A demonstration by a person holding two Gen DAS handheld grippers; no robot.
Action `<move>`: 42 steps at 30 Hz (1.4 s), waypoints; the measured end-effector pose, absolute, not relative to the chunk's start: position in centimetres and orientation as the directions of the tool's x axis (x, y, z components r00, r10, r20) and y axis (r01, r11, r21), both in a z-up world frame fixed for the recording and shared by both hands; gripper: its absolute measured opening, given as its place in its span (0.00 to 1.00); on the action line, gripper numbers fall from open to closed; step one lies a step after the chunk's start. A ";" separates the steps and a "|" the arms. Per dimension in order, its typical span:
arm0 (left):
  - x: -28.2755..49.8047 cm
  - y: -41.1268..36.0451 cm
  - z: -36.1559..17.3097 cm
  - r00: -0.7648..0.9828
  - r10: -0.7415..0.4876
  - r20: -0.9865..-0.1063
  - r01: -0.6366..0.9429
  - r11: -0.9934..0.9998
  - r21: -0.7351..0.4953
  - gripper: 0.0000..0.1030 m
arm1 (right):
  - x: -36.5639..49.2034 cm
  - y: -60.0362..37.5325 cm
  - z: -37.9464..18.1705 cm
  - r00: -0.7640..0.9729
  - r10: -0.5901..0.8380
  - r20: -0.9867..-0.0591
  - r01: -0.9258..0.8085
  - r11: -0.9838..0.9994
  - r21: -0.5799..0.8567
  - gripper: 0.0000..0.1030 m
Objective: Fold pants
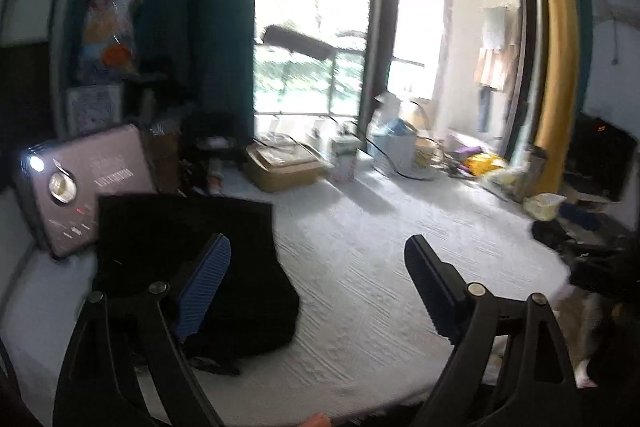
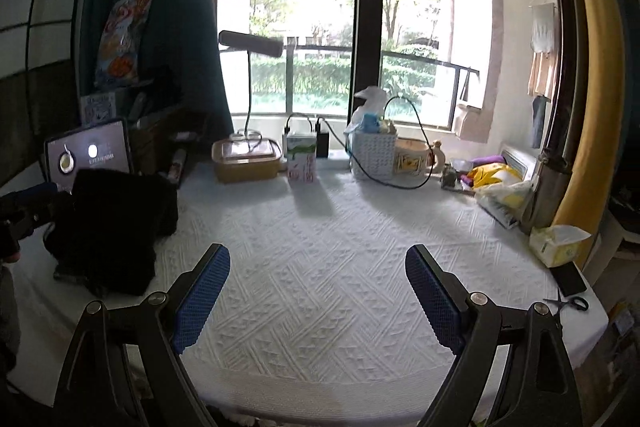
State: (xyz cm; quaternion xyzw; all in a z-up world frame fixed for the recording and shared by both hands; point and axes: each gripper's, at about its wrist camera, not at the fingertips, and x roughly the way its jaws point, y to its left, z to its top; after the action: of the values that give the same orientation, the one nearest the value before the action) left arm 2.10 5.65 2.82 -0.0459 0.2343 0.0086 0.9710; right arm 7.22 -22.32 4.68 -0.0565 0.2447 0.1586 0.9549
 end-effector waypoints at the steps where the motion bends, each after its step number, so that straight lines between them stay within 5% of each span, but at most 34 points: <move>1: 2.0 5.4 3.2 0.895 0.018 -0.446 -0.057 0.996 -0.073 0.86 | 7.1 -22.5 5.0 0.834 0.276 -0.477 -0.329 0.944 -0.029 0.88; 7: 1.5 4.2 5.1 0.926 0.026 -0.376 -0.061 0.995 -0.080 0.86 | 6.0 -23.5 7.2 0.881 0.249 -0.401 -0.296 0.954 -0.057 1.00; 13: 1.2 4.0 5.4 0.930 0.015 -0.368 -0.052 0.995 -0.091 0.86 | 5.1 -24.6 8.8 0.912 0.220 -0.347 -0.254 0.966 -0.055 1.00; 42: 1.1 5.4 3.7 0.914 0.095 -0.395 -0.126 0.990 -0.055 0.86 | 5.5 -22.8 7.9 0.904 0.207 -0.374 -0.254 0.964 -0.079 1.00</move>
State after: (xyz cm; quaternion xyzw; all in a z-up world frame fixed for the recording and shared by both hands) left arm 1.13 5.44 3.67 -0.0395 0.1996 0.0566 0.9775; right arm 5.49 -22.85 7.91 -0.0632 0.1845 0.1182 0.9736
